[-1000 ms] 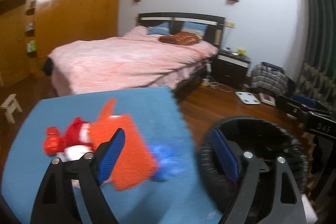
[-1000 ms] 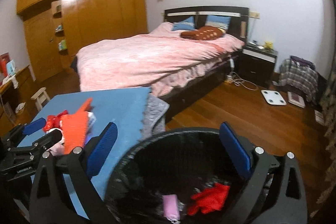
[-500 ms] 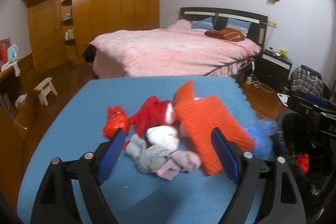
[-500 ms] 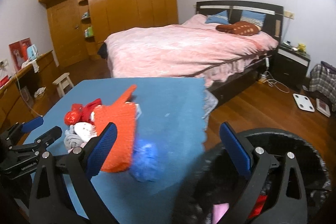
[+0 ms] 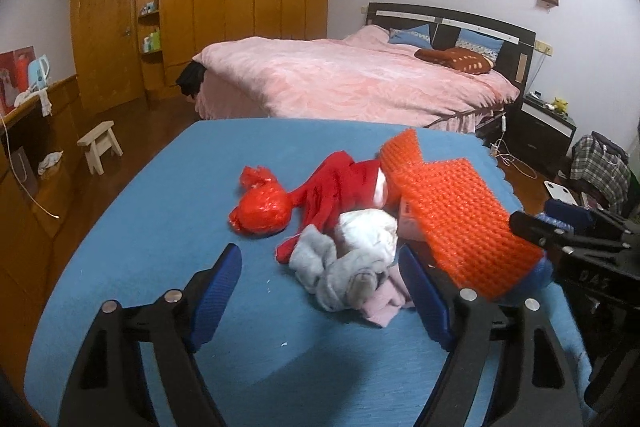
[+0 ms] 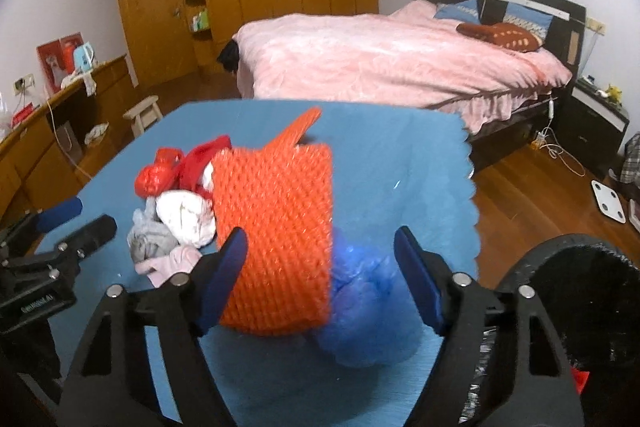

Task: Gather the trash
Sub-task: 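Grasp the orange knitted mesh with the right tool while the left tool grasps the grey socks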

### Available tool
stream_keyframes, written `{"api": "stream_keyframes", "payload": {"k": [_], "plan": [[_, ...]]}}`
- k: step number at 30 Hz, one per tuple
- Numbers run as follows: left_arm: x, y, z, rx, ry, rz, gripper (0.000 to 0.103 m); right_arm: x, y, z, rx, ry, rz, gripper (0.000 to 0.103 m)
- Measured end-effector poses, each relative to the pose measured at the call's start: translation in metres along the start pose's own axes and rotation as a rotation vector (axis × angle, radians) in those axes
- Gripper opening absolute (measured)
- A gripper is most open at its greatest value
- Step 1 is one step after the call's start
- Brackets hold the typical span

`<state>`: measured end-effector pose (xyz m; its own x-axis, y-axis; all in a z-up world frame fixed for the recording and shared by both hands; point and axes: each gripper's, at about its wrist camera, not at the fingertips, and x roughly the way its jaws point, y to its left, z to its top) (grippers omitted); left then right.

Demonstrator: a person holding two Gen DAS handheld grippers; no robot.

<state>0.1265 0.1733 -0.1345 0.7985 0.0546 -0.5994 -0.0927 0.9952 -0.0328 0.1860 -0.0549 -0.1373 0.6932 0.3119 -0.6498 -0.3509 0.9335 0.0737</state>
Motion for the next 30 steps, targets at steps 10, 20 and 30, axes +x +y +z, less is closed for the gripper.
{"api": "stream_keyframes", "payload": {"k": [10, 20, 30], "plan": [[0.014, -0.004, -0.007, 0.008, 0.032, -0.034, 0.074, 0.019, 0.005, -0.012, -0.027, 0.075, 0.017, 0.043], [0.036, -0.016, -0.013, 0.033, 0.103, -0.064, 0.048, 0.015, 0.001, -0.011, -0.035, 0.074, 0.057, 0.017], [0.031, -0.013, -0.014, 0.018, 0.092, -0.051, 0.03, -0.003, 0.005, -0.002, -0.043, 0.027, 0.105, 0.015]]}}
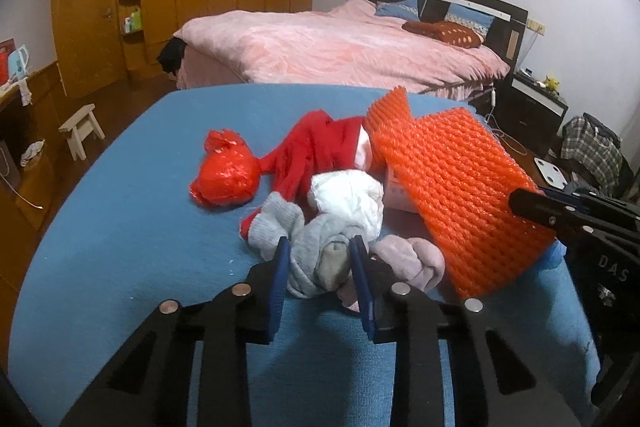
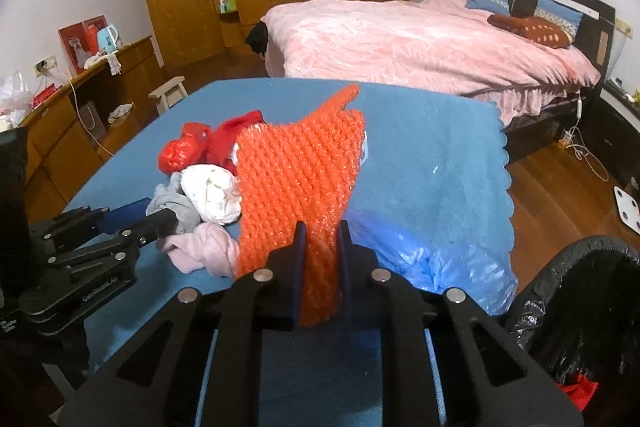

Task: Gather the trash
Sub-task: 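Grasp the orange knitted mesh with the right tool while the left tool grasps the grey socks, then lift and carry the orange mesh and grey socks over the bin with both tools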

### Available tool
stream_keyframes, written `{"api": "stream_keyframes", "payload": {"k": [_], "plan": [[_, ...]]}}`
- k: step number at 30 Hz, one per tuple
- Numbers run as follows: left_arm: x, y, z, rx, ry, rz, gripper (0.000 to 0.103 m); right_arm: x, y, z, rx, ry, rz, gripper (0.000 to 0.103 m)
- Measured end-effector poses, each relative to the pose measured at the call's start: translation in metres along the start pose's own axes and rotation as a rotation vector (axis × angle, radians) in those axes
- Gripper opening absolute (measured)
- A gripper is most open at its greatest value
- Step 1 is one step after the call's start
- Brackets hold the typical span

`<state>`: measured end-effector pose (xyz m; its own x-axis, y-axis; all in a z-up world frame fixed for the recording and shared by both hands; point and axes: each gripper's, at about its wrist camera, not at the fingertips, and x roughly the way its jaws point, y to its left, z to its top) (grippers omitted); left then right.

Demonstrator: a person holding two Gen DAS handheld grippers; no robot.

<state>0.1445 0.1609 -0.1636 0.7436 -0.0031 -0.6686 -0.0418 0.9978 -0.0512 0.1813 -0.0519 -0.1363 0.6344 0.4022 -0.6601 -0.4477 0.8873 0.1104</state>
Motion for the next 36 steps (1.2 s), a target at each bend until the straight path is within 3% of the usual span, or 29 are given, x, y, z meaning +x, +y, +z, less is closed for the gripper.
{"api": "stream_keyframes", "payload": {"k": [14, 36], "plan": [[-0.038, 0.001, 0.016, -0.003, -0.078, 0.006, 0.03, -0.027, 0.006, 0.015, -0.008, -0.059, 0.035, 0.014], [-0.062, -0.04, 0.037, 0.041, -0.121, -0.058, 0.03, -0.082, -0.013, 0.028, 0.023, -0.154, 0.013, 0.013]]}}
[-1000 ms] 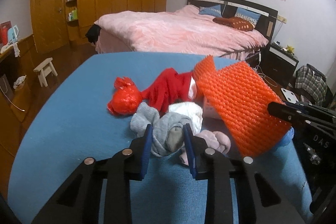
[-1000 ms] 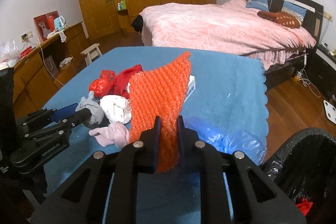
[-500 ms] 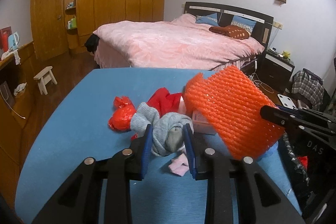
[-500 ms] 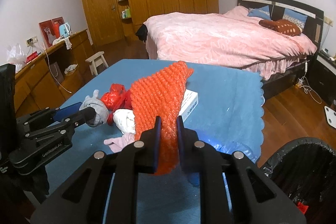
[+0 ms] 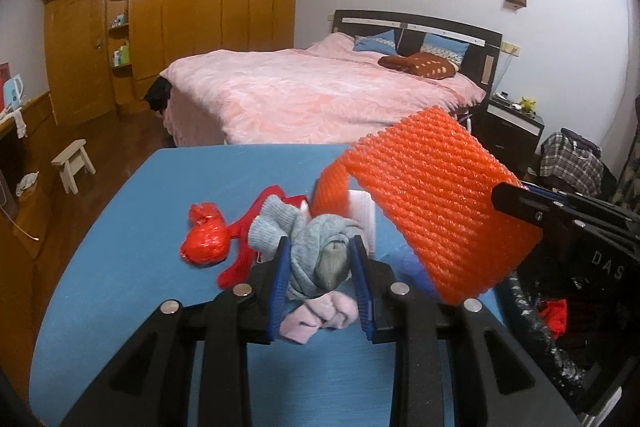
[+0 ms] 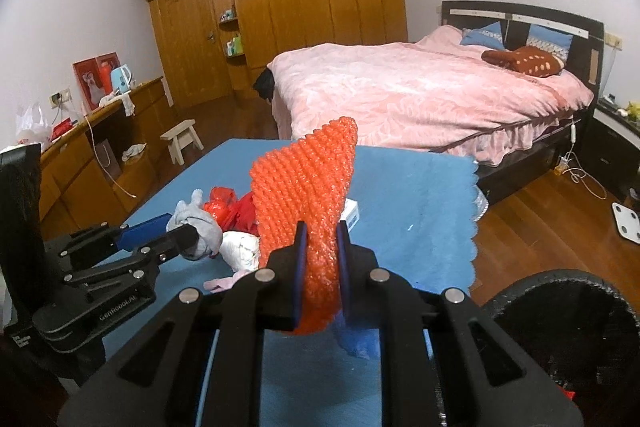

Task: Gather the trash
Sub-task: 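Lift and carry the orange mesh and grey socks over the bin with both tools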

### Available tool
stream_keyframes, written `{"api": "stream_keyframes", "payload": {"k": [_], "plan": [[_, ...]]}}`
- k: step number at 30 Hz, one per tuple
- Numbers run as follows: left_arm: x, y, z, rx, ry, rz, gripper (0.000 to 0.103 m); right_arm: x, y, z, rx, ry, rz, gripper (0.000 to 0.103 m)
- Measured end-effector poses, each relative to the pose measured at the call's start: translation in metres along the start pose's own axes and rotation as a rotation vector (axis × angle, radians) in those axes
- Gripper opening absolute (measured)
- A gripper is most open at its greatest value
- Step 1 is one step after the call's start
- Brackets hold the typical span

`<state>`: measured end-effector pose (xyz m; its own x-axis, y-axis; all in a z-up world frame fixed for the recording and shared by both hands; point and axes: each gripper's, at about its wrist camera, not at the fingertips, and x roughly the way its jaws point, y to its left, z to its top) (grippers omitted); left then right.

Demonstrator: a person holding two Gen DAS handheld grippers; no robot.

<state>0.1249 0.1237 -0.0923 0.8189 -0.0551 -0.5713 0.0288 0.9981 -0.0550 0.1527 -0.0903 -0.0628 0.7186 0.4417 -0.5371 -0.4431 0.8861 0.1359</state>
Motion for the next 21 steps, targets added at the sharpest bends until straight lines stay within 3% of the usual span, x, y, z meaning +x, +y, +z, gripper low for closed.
{"api": "stream_keyframes", "payload": {"k": [12, 21], "plan": [[-0.004, -0.042, 0.015, 0.036, -0.027, -0.07, 0.03, -0.038, -0.044, -0.002, 0.059, -0.039, -0.097, 0.013], [-0.001, -0.092, 0.021, 0.072, -0.031, -0.166, 0.03, -0.077, -0.087, -0.021, 0.108, -0.047, -0.208, 0.013]]}}
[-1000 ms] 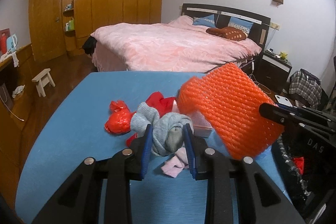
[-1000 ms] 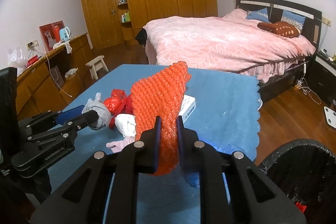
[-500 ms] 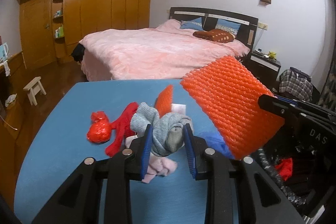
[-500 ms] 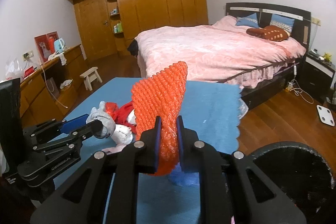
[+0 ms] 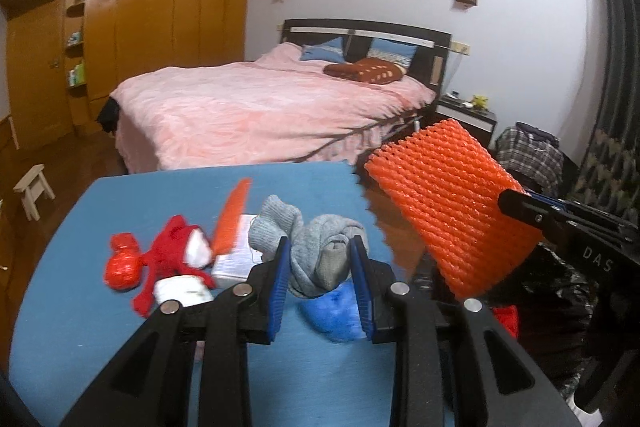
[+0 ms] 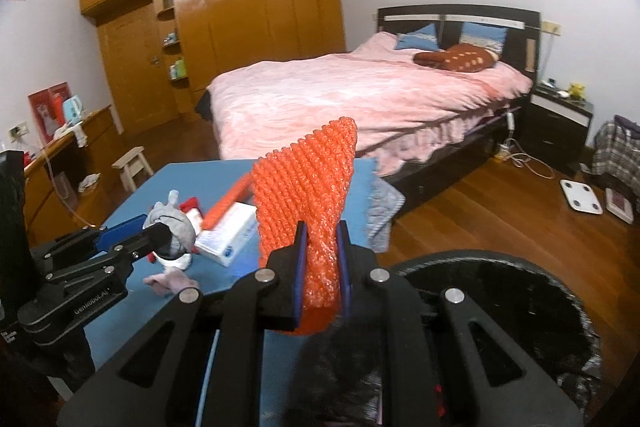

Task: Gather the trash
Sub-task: 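Lift and carry the orange mesh and grey socks over the bin with both tools, then open both tools to drop the orange mesh and grey socks into the bin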

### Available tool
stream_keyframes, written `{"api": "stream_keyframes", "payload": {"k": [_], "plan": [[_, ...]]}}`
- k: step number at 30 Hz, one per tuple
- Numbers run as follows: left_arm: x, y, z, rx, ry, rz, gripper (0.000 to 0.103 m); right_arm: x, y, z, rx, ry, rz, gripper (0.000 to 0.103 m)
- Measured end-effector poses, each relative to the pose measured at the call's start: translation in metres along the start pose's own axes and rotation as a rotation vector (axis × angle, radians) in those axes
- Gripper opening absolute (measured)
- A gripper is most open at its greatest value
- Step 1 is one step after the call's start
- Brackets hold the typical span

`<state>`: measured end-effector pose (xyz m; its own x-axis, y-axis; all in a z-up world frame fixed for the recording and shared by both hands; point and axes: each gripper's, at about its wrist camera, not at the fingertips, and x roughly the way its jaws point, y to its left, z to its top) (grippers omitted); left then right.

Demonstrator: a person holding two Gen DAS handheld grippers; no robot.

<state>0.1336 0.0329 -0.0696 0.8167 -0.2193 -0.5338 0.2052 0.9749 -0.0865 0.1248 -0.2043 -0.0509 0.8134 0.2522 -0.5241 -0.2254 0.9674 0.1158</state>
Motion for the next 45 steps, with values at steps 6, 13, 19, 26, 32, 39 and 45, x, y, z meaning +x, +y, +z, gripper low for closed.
{"api": "stream_keyframes", "payload": {"k": [6, 13, 19, 26, 32, 39, 45], "plan": [[0.007, -0.037, 0.0, 0.028, 0.001, -0.071, 0.03, -0.02, -0.035, -0.013, 0.032, 0.002, -0.085, 0.013], [0.02, -0.085, -0.004, 0.077, 0.015, -0.156, 0.03, -0.034, -0.077, -0.03, 0.074, 0.015, -0.175, 0.013], [0.033, -0.118, -0.011, 0.109, 0.042, -0.217, 0.03, -0.042, -0.104, -0.046, 0.11, 0.03, -0.236, 0.013], [0.047, -0.148, -0.018, 0.139, 0.071, -0.277, 0.03, -0.046, -0.128, -0.066, 0.158, 0.051, -0.288, 0.013], [0.06, -0.165, -0.019, 0.148, 0.098, -0.329, 0.04, -0.048, -0.139, -0.075, 0.18, 0.068, -0.326, 0.017], [0.054, -0.161, -0.018, 0.144, 0.08, -0.318, 0.059, -0.053, -0.144, -0.08, 0.19, 0.06, -0.359, 0.053], [0.044, -0.139, -0.014, 0.125, 0.048, -0.257, 0.08, -0.057, -0.137, -0.075, 0.201, 0.014, -0.363, 0.091]]}}
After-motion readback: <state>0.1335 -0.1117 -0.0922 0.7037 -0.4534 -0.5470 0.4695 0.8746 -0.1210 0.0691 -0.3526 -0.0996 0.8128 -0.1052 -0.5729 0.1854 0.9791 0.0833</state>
